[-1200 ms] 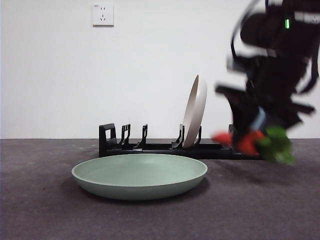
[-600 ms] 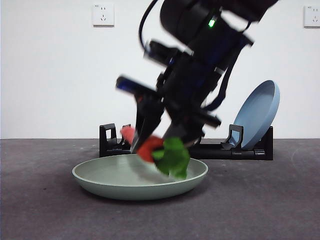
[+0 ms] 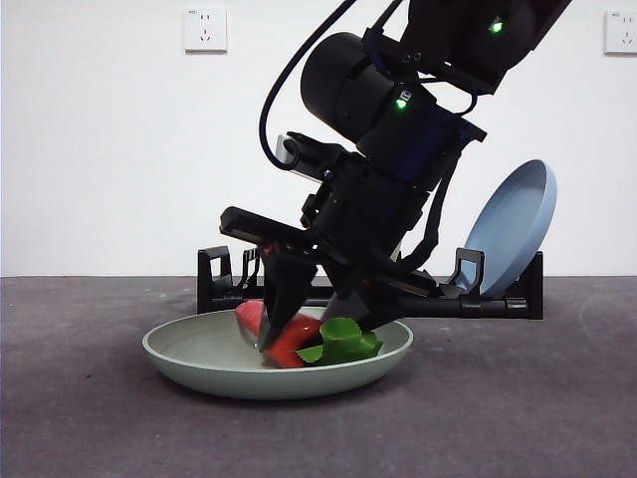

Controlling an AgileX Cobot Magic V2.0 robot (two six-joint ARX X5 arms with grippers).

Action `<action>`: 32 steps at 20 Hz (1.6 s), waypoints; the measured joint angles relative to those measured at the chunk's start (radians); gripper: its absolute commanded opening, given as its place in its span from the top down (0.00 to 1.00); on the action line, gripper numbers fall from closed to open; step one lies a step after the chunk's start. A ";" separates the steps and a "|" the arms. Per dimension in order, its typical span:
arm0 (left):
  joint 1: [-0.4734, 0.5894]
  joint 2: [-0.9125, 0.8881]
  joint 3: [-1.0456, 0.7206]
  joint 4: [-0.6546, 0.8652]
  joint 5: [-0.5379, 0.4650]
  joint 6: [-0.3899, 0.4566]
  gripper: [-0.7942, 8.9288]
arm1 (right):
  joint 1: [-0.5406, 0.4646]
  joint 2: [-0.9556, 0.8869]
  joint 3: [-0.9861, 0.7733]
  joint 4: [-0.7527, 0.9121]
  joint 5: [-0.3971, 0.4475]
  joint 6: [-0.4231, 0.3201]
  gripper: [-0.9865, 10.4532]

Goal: Take the green plate from the plate rack,put the plate on the table,take the carrot from the table,put the carrot in the plate

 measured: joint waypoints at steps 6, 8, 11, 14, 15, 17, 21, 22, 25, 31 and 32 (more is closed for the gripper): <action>0.000 0.000 0.000 0.000 0.000 0.000 0.56 | 0.003 -0.210 -0.002 -0.073 0.000 0.000 0.50; 0.000 0.000 0.000 -0.004 0.000 0.000 0.56 | 0.004 -0.319 -0.002 -0.179 0.000 0.000 0.50; 0.000 0.000 0.000 -0.047 0.000 0.000 0.56 | 0.012 -0.477 -0.002 -0.382 -0.003 -0.005 0.50; 0.000 0.000 0.000 -0.089 0.000 0.000 0.56 | 0.026 -0.616 -0.002 -0.568 -0.003 -0.011 0.50; 0.000 0.000 0.000 -0.099 0.001 0.000 0.56 | 0.031 -0.653 -0.002 -0.620 -0.003 -0.011 0.50; 0.000 0.000 0.000 -0.126 0.004 0.000 0.56 | 0.042 -0.732 -0.002 -0.734 -0.003 -0.012 0.50; 0.000 0.000 0.000 -0.198 0.040 0.000 0.56 | 0.060 -0.851 -0.002 -0.901 -0.004 -0.011 0.50; 0.000 0.000 0.000 -0.219 0.060 0.000 0.56 | 0.064 -0.879 -0.002 -0.931 -0.004 -0.011 0.50; 0.000 0.000 0.000 -0.263 0.119 0.000 0.57 | 0.063 -0.943 -0.002 -0.988 -0.024 -0.011 0.51; 0.000 0.000 0.000 -0.319 0.179 0.000 0.93 | 0.064 -1.021 -0.002 -1.009 -0.038 -0.011 0.90; 0.000 0.000 0.000 -0.325 0.189 0.000 0.92 | 0.064 -1.027 -0.002 -1.009 -0.042 -0.011 0.93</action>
